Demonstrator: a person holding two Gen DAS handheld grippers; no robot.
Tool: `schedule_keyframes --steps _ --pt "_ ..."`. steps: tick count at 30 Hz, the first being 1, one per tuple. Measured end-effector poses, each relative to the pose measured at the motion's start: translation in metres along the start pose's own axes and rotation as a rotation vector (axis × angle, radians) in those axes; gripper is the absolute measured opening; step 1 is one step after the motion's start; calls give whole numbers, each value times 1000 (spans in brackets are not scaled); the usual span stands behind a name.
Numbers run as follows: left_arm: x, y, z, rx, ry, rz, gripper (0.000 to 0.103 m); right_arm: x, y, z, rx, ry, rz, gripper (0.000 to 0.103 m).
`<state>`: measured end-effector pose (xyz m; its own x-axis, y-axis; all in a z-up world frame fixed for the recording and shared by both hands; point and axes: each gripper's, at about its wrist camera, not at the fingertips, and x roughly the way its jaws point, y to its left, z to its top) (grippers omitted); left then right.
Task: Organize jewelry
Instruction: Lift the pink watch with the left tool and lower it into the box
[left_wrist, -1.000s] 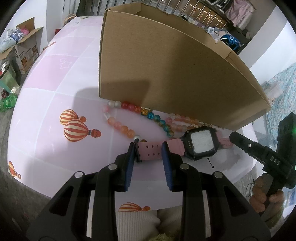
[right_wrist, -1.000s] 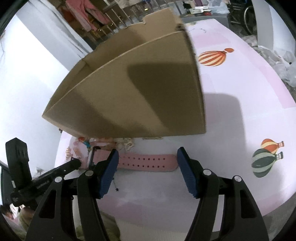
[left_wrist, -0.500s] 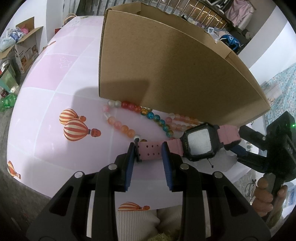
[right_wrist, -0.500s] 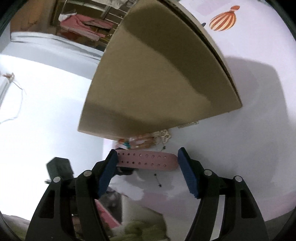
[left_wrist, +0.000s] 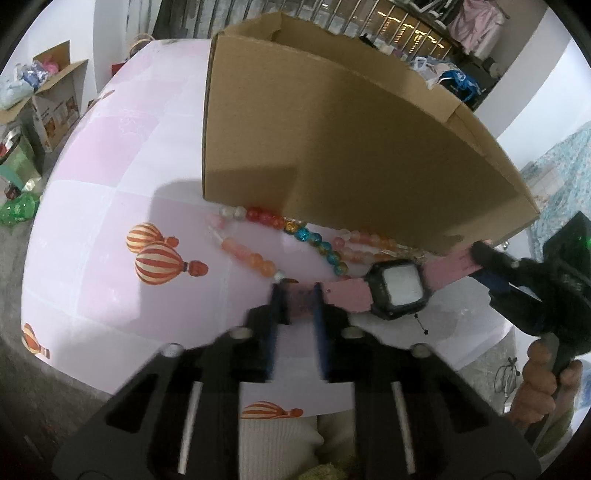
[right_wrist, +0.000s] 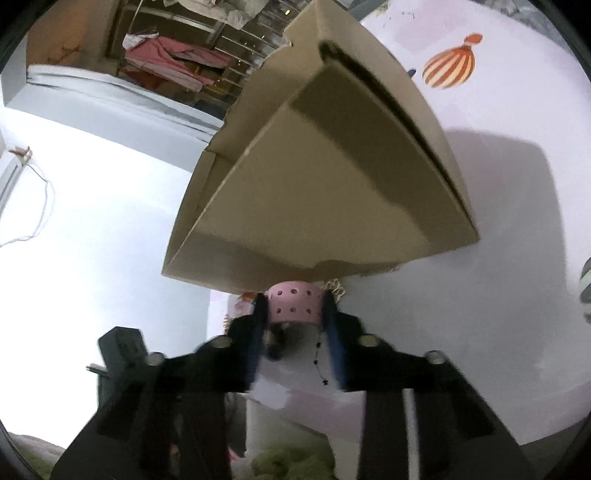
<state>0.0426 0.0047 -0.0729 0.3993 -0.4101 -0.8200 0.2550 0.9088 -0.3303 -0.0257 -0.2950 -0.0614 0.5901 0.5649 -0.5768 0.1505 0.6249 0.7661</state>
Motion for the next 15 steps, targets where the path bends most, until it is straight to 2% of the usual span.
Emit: schedule_keyframes --steps 9,15 --pt "-33 -11 -3 59 -64 -27 5 -9 44 1 -161 5 -64 16" --pt "-62 -14 8 59 -82 -103 5 -20 78 11 -232 6 -46 16"
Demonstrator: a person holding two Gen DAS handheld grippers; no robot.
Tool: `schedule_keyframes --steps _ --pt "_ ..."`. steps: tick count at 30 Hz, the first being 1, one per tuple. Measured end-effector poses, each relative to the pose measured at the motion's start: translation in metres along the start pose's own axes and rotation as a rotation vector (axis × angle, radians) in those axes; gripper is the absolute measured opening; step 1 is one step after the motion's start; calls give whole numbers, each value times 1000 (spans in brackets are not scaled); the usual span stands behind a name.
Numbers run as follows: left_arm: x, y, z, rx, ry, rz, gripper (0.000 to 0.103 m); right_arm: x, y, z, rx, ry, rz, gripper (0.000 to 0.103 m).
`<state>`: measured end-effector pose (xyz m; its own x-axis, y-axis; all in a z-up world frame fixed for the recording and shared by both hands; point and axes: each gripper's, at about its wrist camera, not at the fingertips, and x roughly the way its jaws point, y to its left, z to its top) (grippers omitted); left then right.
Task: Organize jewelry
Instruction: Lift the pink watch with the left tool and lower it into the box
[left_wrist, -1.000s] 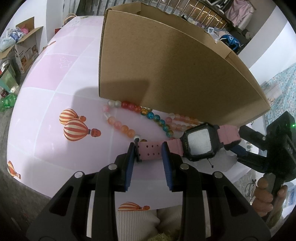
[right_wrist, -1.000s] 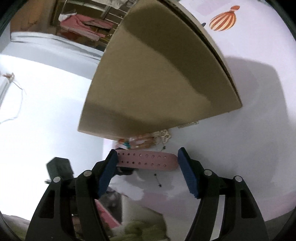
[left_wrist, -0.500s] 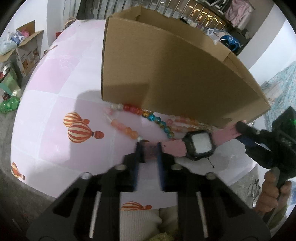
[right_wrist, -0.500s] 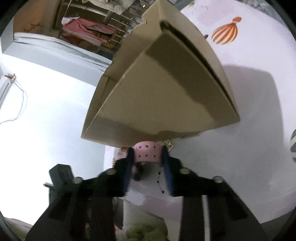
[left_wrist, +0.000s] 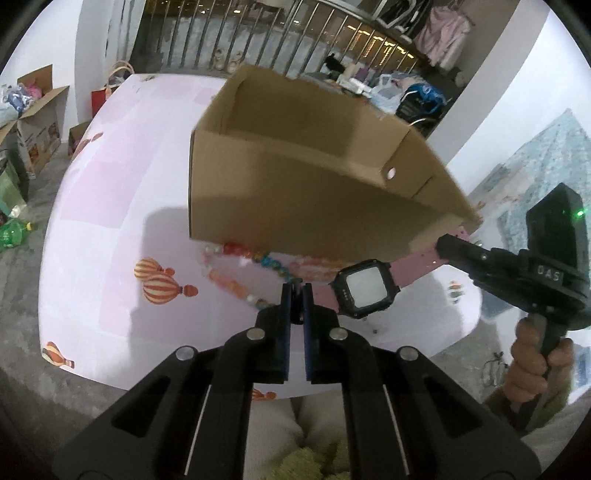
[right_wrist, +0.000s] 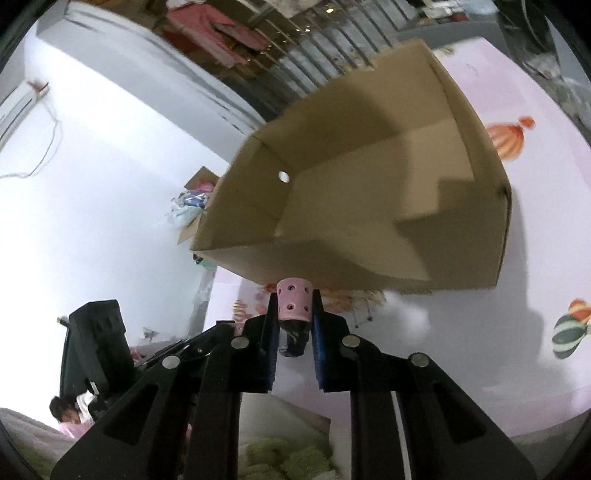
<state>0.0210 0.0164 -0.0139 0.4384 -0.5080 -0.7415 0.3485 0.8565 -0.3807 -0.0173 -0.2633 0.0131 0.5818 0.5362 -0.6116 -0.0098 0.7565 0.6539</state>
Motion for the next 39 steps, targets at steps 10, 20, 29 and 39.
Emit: schedule_keyframes --steps 10,20,29,39 --pt "-43 -24 102 113 -141 -67 4 -6 44 84 -173 -77 4 16" --pt "97 -27 227 168 63 120 4 98 11 198 -203 57 -319 16" --pt "145 -29 230 222 136 216 16 124 -1 196 -274 95 -516 45" --pt "68 -31 225 218 -45 190 35 51 7 175 -282 -66 -521 48"
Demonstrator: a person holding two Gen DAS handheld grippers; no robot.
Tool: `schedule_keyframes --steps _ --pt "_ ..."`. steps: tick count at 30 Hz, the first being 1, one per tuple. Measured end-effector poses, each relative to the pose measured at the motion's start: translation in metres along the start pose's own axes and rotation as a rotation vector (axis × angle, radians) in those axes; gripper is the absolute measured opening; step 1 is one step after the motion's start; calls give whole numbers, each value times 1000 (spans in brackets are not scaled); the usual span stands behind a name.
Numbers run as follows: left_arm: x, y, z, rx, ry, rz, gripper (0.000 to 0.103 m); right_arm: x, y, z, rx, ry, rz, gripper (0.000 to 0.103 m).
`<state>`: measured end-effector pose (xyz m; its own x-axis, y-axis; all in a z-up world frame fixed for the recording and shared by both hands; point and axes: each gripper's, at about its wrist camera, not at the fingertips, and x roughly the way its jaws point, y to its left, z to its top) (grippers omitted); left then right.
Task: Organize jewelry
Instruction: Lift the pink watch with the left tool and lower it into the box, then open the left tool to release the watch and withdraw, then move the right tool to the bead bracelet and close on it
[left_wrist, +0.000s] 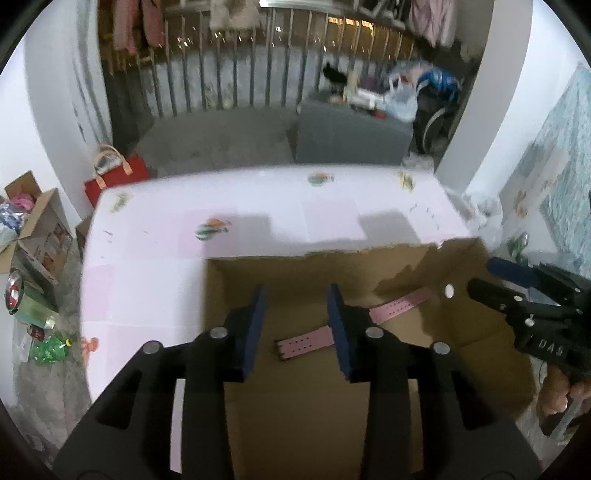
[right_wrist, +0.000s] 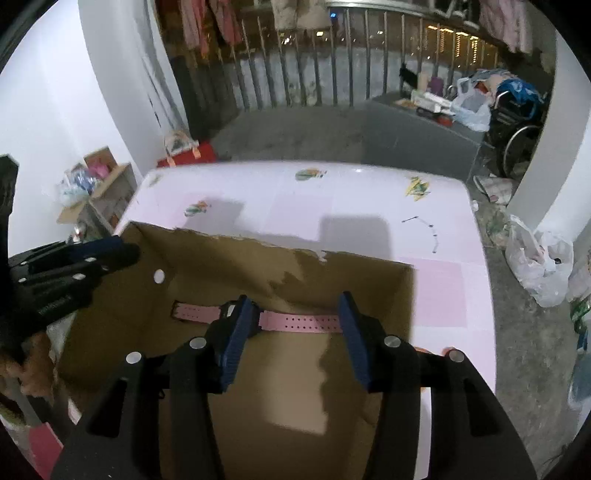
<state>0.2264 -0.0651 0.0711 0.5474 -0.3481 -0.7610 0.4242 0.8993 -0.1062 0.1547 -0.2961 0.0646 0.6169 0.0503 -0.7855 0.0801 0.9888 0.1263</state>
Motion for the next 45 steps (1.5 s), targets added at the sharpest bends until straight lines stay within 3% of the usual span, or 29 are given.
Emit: schedule_keyframes --steps 7,10,12,16,20,25,30,45 --pt "-100 32 -51 -43 -189 68 43 -82 14 -53 -56 -181 151 48" --pt "-129 44 -87 -81 -235 103 43 -95 28 -88 -93 -192 222 47" --pt "-137 48 -118 -113 -239 121 43 -91 39 -110 -101 -156 271 39" --pt "-116 43 -167 -131 -152 108 43 -55 67 -153 -105 -16 335 30" --pt "-71 28 -199 -115 -53 114 43 -22 76 -174 -44 89 355 28" --pt "-27 19 -220 -114 16 170 43 -7 83 -181 -56 142 332 28" --pt "-12 18 -235 -94 21 238 45 -1 90 -179 -89 203 303 28" --pt "-26 21 -252 -85 -8 302 45 -15 117 -175 -106 189 257 28"
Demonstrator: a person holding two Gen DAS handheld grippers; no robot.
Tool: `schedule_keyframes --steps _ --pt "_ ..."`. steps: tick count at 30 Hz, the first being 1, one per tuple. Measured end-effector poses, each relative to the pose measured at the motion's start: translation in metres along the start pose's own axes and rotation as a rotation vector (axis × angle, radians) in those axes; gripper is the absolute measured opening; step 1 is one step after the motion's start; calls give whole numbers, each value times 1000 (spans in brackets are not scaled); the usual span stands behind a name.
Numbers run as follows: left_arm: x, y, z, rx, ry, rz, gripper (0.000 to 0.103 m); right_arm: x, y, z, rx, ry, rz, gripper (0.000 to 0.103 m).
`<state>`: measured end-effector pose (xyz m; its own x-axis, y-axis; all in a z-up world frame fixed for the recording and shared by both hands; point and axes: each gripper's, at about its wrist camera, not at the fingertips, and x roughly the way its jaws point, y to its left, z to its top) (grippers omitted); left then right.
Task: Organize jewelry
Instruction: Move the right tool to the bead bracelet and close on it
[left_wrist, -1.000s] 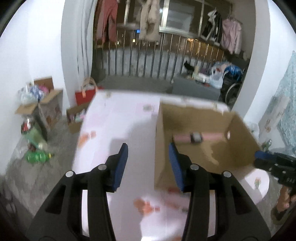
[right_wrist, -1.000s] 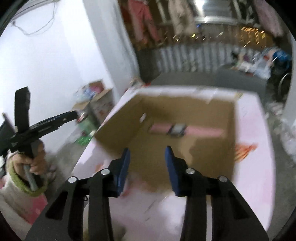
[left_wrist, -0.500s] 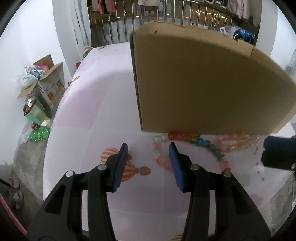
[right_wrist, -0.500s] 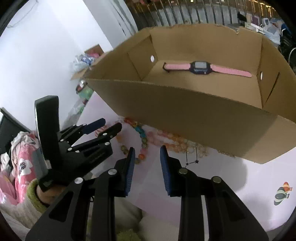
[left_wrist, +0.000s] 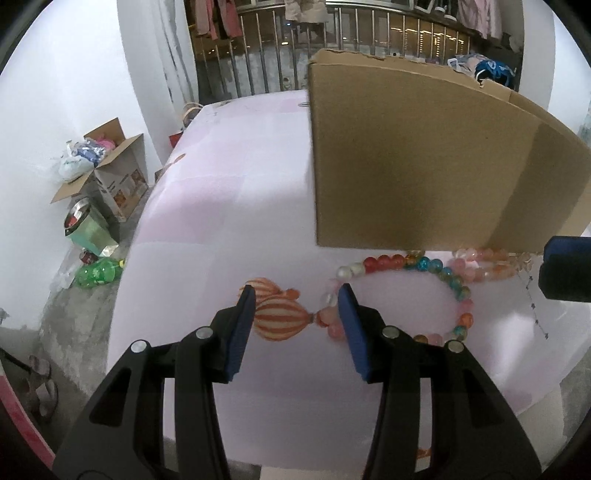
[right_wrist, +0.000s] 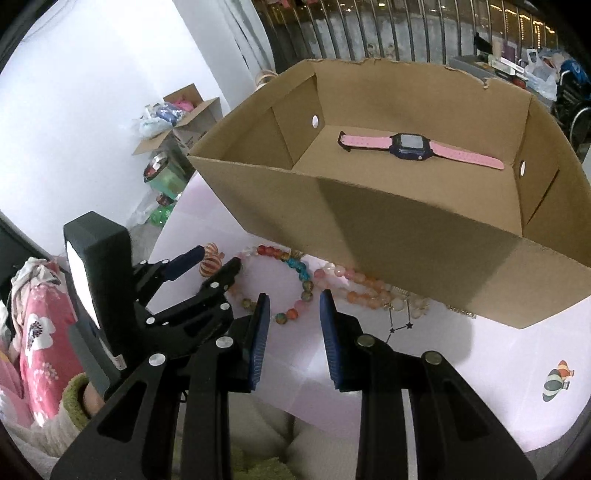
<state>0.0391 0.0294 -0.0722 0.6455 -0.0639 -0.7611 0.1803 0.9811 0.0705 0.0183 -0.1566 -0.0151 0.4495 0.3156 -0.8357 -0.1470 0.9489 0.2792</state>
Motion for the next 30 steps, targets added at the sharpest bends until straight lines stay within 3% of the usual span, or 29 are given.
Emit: schedule_keyframes --steps 12,20,30 --pt "-4 14 -2 -39 0 -23 44 12 16 4 -11 15 11 29" --pt "-4 15 -3 -44 -7 -38 44 17 22 5 -19 17 14 42" --pt "-3 17 -4 -45 -9 -48 44 15 20 5 -29 0 22 42"
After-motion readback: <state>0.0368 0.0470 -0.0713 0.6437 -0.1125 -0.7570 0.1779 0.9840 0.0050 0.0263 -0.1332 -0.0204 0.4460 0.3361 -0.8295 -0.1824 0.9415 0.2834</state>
